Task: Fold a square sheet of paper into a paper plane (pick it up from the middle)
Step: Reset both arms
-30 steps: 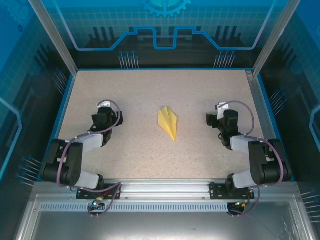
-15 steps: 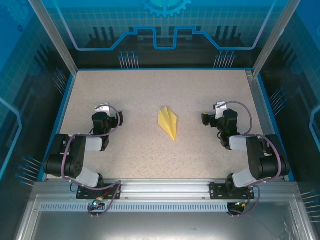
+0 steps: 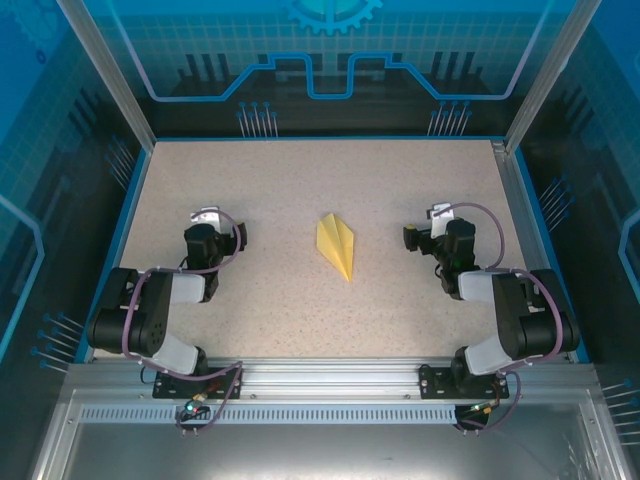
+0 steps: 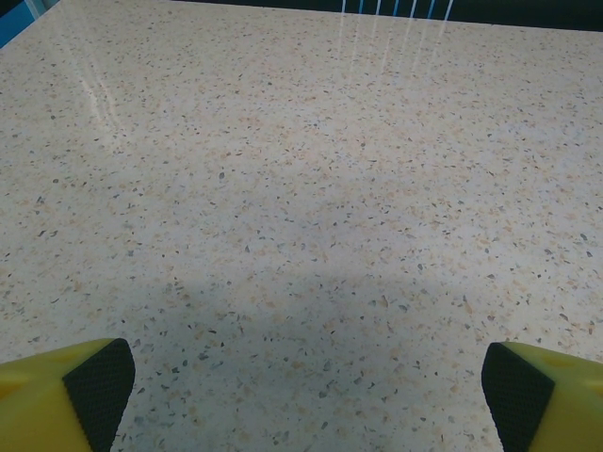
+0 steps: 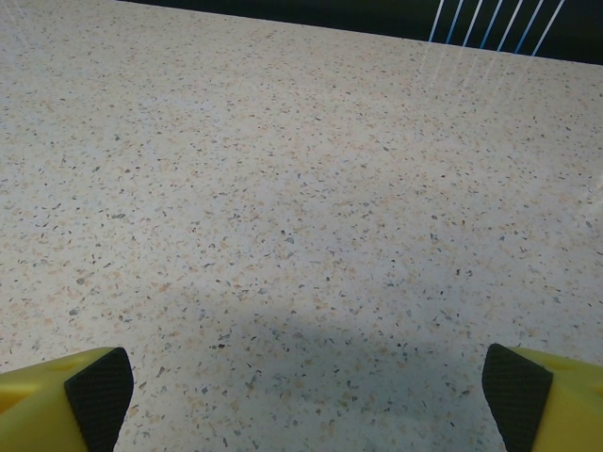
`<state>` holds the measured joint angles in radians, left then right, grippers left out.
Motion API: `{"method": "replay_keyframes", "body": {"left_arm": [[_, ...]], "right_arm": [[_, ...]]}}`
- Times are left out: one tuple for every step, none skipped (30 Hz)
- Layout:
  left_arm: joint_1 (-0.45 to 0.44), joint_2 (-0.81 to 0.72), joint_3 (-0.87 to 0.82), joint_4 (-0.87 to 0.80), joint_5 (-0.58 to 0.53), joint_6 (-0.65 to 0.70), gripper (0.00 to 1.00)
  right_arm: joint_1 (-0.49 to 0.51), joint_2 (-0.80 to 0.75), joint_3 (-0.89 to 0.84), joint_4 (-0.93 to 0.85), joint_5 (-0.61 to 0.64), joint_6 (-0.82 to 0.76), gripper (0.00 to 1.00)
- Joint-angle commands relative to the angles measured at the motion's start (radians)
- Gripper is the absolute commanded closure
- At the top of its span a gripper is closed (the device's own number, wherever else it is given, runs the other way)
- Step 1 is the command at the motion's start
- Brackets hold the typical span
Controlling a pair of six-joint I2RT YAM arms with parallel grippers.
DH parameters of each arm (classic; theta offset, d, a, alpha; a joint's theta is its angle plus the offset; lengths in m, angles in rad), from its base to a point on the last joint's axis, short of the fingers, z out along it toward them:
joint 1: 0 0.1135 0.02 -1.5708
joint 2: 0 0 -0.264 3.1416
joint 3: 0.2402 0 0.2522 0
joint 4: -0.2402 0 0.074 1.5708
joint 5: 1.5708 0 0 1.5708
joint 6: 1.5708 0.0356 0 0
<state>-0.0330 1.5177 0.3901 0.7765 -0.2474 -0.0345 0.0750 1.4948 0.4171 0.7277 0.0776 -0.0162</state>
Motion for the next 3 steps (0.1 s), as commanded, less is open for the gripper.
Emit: {"method": "replay_keyframes", "body": {"left_arm": [[-0.004,-0.002,0.010,0.038,0.008,0.002,0.01],[-0.005,-0.001,0.011,0.038,0.009,0.002,0.01],[-0.006,-0.002,0.011,0.037,0.008,0.002,0.01]], "right_arm": [[-0.006,0.008,0.013,0.027,0.008,0.006,0.01],[-0.006,0.008,0.012,0.027,0.008,0.006,0.01],[-0.006,0.008,0.013,0.027,0.006,0.006,0.01]]}}
